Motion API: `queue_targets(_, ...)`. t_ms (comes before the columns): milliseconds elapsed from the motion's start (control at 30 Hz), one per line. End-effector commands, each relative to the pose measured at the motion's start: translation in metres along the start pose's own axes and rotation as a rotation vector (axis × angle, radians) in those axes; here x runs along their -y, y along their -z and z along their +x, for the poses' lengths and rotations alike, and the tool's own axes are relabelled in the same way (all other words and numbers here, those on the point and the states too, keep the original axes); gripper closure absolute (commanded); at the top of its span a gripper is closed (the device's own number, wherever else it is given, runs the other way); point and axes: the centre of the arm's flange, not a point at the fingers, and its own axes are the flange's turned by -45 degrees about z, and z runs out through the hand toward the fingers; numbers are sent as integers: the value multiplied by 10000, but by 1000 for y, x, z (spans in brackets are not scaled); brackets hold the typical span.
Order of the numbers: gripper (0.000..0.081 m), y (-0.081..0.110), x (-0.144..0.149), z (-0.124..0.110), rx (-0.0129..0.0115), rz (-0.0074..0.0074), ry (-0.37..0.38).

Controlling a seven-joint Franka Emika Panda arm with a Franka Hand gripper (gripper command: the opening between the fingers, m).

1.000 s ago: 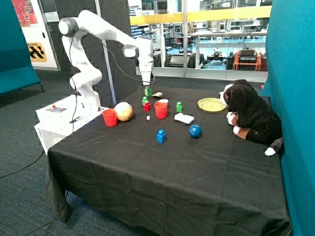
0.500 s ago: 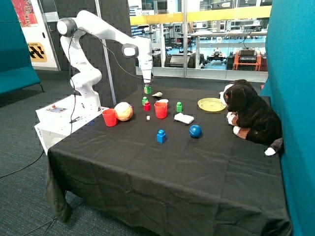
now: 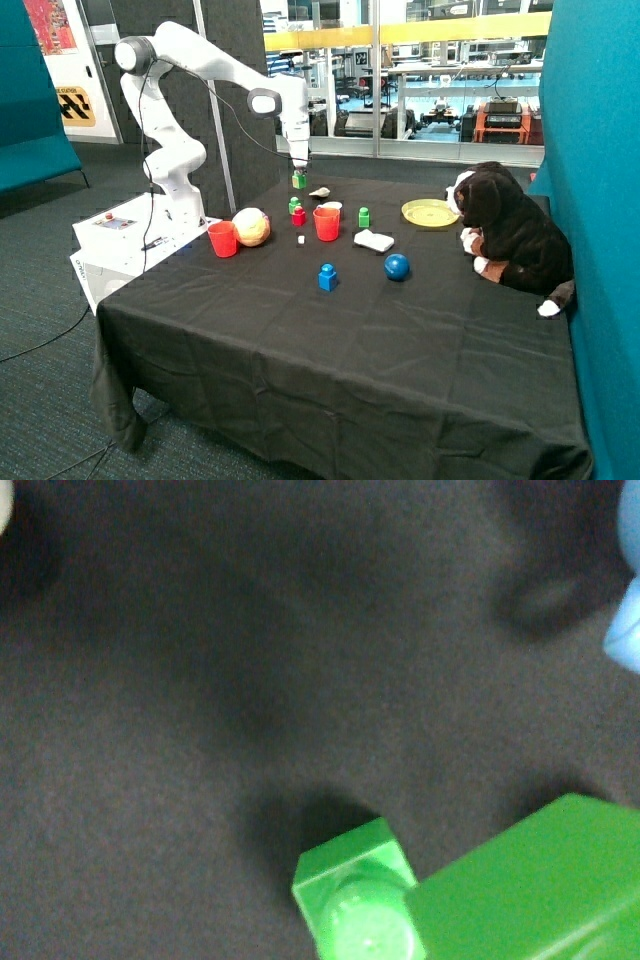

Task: Stack green blocks

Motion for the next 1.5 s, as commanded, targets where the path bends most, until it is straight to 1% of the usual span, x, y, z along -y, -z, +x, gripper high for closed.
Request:
queue_targets(0,808,-4,12,-9,-3,12,303)
queue_targets(267,808,-8,22,-14,-3,12,605)
queue_targets(533,808,-12,24,-17,-3,12,680)
queue_targets(733,808,-19,20,-18,-3,12,577)
queue_targets(1167,808,-24,13,-21,-3,12,414)
queue_targets(1467,808,-35,8,-23,-3,12,149)
